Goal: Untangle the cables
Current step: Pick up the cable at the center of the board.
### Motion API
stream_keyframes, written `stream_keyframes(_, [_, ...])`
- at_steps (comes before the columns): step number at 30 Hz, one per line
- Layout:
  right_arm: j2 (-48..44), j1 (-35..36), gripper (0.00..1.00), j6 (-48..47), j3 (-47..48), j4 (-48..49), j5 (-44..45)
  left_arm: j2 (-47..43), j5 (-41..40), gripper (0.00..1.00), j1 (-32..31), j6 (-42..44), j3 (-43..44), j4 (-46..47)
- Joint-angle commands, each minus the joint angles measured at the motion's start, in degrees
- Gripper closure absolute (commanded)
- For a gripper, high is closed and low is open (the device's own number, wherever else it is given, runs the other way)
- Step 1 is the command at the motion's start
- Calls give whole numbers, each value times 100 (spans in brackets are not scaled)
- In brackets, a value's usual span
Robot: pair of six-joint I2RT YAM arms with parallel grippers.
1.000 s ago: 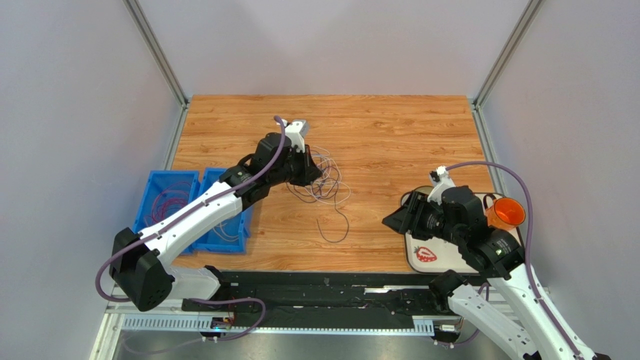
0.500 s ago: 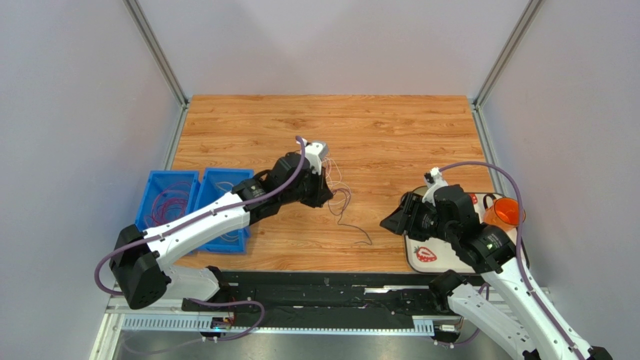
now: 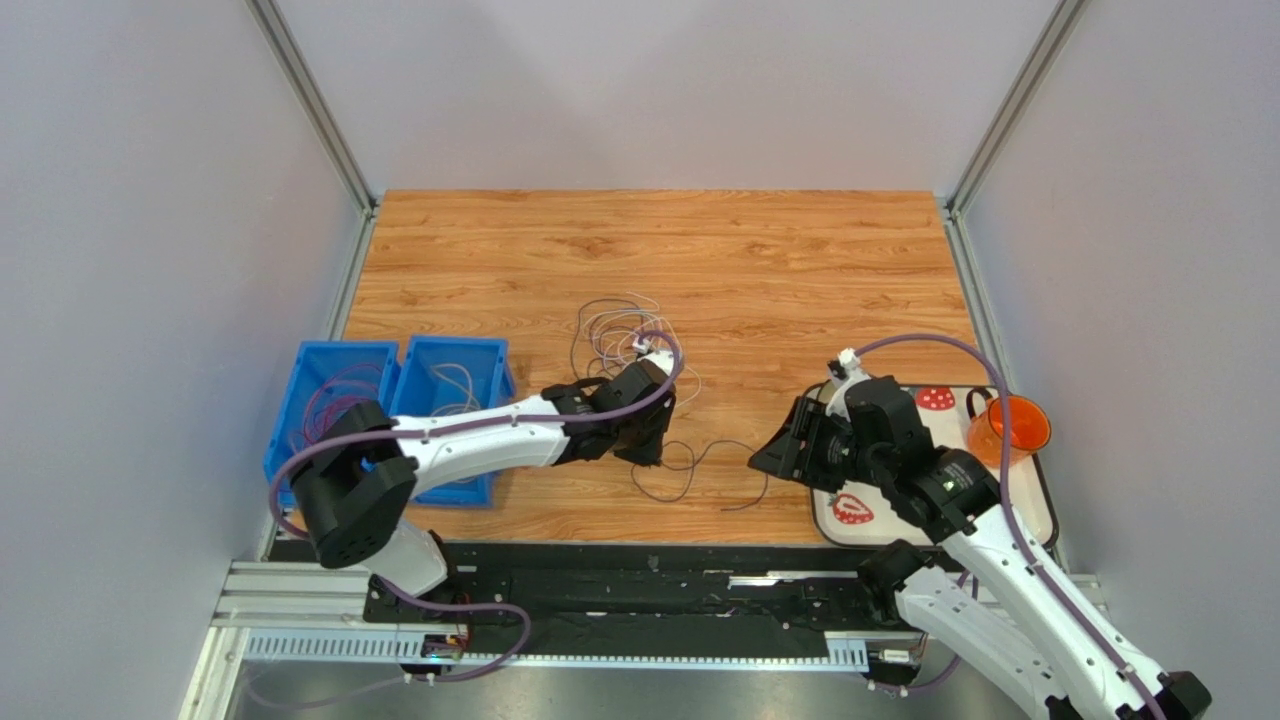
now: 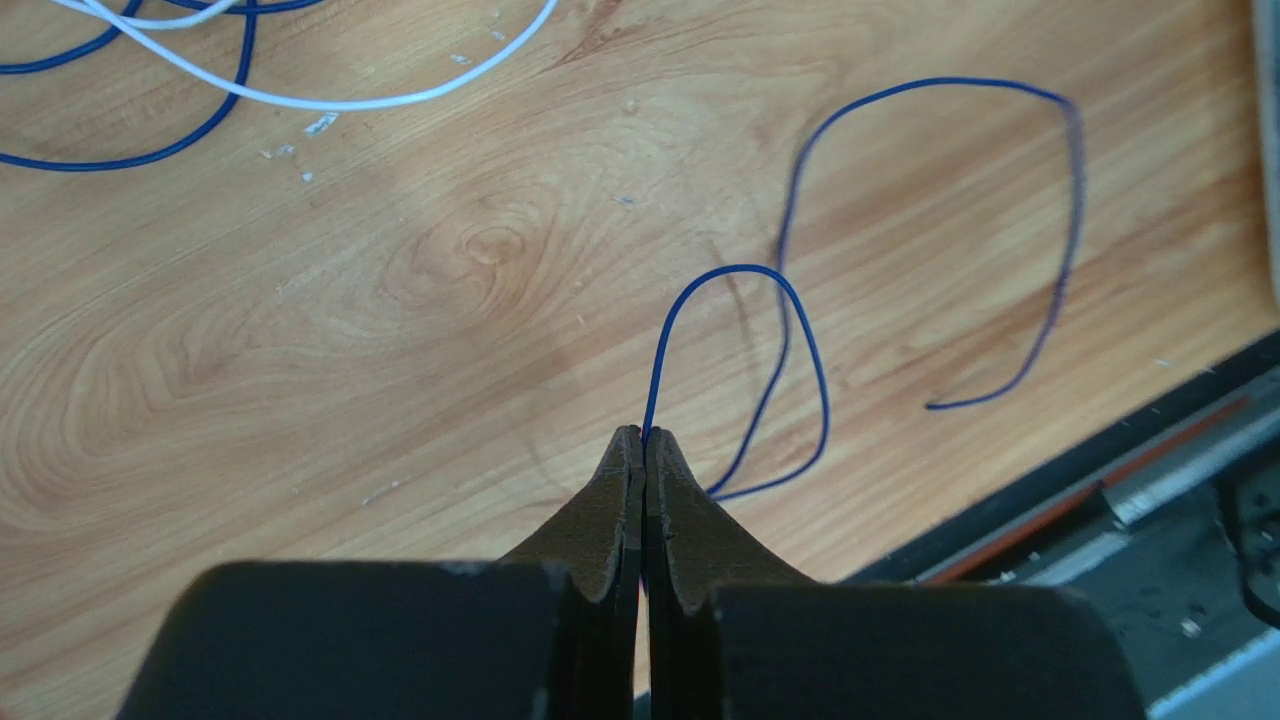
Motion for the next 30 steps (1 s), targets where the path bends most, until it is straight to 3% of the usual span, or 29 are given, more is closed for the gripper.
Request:
stream_keyframes(1, [283,224,45,-48,-189,731,-234,425,-228,100,-47,-187,423,-62])
stream_keyframes(11, [1523,961,46,347,-295,1636,196,592,-334,100,-47,-284,370,-53])
stream_keyframes(17, [2340,1261,46,522,13,1612,644,513,-307,100,-47,-275,432,-158])
stream_keyframes(22, [2710,1262,47,1451,-57,1663,786,417,-352,100,-47,-363,371,-211])
stream_keyframes(30, [2920,1279,48,2711,-497,2675,627,355,-185,100,-47,-398,300,-70])
